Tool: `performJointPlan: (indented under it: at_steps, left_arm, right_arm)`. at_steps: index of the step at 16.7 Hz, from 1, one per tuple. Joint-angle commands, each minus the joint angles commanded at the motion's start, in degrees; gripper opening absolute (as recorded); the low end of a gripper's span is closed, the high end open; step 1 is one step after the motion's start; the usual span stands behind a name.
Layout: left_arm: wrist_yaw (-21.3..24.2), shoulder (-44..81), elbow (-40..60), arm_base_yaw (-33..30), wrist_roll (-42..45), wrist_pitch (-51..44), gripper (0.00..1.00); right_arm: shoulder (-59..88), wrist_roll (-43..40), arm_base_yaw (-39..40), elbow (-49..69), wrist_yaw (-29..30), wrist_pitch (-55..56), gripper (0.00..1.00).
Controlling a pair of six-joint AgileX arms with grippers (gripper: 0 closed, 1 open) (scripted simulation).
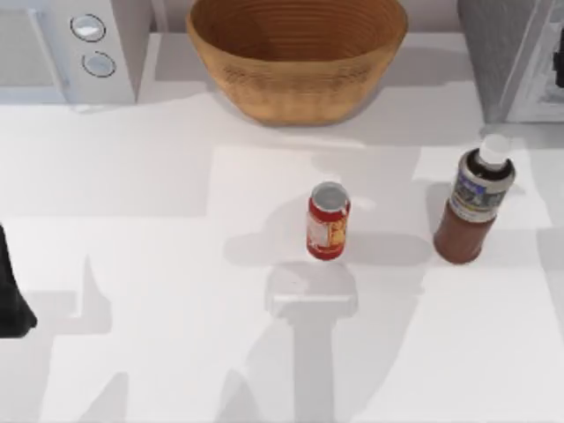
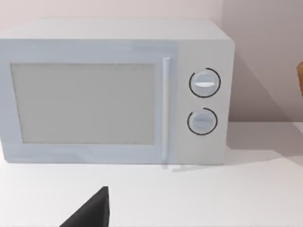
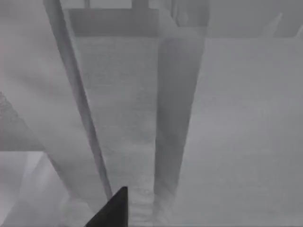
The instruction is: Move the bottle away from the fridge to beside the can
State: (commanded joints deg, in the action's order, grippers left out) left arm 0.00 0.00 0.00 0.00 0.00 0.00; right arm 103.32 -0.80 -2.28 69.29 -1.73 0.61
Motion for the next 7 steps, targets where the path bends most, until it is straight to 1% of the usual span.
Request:
performJointPlan:
  at_steps: [4, 7]
  left_arm:
    - [0.0, 0.0, 0.0, 0.0, 0.0, 0.0, 1.0]
    - [0.0, 0.0, 0.0, 0.0, 0.0, 0.0, 1.0]
  right_arm:
    - [7.9, 0.0, 0.0, 10.5, 0.3, -2.3, 1.0]
    - [10.4, 0.0, 0.0, 13.4, 0.4, -3.0, 1.0]
